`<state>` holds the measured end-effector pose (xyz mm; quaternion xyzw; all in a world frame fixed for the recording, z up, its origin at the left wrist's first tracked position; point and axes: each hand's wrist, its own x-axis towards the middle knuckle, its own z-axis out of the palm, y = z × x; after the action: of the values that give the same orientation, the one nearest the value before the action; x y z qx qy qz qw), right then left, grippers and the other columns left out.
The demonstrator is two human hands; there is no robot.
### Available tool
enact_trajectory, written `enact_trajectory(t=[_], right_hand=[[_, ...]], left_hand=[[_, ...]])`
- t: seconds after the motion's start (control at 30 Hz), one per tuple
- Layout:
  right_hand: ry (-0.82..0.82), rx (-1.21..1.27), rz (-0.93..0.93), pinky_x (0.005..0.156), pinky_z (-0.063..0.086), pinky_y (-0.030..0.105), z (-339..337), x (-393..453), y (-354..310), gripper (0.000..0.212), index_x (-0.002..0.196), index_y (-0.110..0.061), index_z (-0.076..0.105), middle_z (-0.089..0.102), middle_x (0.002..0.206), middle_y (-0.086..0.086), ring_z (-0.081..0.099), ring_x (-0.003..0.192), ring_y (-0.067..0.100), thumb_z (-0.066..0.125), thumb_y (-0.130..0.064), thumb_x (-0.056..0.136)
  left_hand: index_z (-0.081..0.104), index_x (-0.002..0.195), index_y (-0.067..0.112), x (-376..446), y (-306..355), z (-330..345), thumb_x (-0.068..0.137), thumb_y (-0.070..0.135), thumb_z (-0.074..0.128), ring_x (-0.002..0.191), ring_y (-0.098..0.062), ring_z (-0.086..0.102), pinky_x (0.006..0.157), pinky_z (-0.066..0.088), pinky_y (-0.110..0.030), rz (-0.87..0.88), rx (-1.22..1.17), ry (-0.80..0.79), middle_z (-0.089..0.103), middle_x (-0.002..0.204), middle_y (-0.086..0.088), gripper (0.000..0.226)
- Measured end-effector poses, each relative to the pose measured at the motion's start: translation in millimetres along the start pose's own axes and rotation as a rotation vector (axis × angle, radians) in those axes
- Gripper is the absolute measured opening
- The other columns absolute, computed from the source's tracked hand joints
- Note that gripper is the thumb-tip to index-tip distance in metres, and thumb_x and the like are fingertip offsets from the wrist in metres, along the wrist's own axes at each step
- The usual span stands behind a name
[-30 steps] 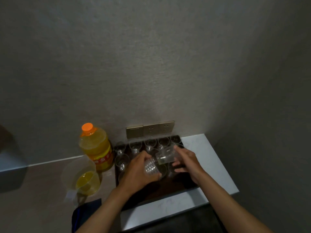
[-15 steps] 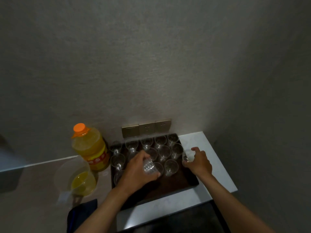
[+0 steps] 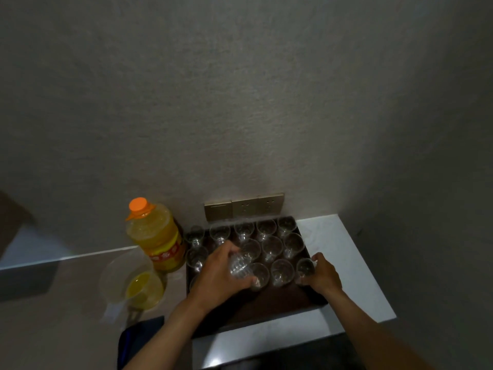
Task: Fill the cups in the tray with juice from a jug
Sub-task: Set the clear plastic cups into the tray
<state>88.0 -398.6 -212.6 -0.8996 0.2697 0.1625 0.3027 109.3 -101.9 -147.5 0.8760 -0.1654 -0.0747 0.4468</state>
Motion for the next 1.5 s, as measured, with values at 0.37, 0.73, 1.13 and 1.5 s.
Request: enact_trajectory(t=[0.37, 0.73, 1.13, 1.5], right_hand=[[0.022, 0.087, -0.010, 0.083, 0.051, 0.038, 10.6, 8.3, 3.0, 0.062, 0.115, -0.023, 0.045, 0.063, 0.117, 0.009, 0.062, 0.101, 0.027, 0.088, -0.037, 0.073], [-0.001, 0.086, 0.000, 0.097, 0.049, 0.047, 9.9, 7.5, 12.1, 0.088, 0.146, -0.025, 0.037, 0.048, 0.137, 0.014, 0.056, 0.123, 0.037, 0.087, -0.045, 0.077], [0.205, 0.048, -0.361, 0.102, 0.050, 0.042, -1.0, -8.3, -12.4, 0.067, 0.137, -0.023, 0.049, 0.041, 0.141, 0.007, 0.045, 0.130, 0.026, 0.083, -0.042, 0.083], [-0.381, 0.454, -0.425, 0.090, 0.058, 0.034, 21.8, -57.0, -81.0, 0.035, 0.110, -0.019, 0.072, 0.074, 0.103, 0.000, 0.071, 0.098, 0.018, 0.062, -0.050, 0.099]], left_hand=[[0.051, 0.106, 0.036, -3.1, 1.0, 5.9, 0.065, 0.050, 0.091, 0.098, 0.001, 0.060, 0.080, 0.056, -0.027, -0.013, 0.015, -0.016, 0.061, 0.108, 0.018, 0.059], [0.050, 0.105, 0.038, -17.4, 8.2, 13.9, 0.067, 0.047, 0.091, 0.098, 0.002, 0.061, 0.077, 0.054, -0.020, -0.061, 0.017, -0.022, 0.062, 0.108, 0.020, 0.057], [0.052, 0.110, 0.036, -28.1, 17.4, 30.0, 0.065, 0.046, 0.091, 0.102, 0.004, 0.059, 0.083, 0.055, -0.025, -0.102, 0.065, 0.017, 0.061, 0.112, 0.019, 0.060], [0.054, 0.114, 0.039, -43.0, 16.1, 19.9, 0.064, 0.049, 0.089, 0.099, 0.000, 0.063, 0.080, 0.057, -0.030, -0.047, 0.072, 0.070, 0.064, 0.110, 0.019, 0.062]])
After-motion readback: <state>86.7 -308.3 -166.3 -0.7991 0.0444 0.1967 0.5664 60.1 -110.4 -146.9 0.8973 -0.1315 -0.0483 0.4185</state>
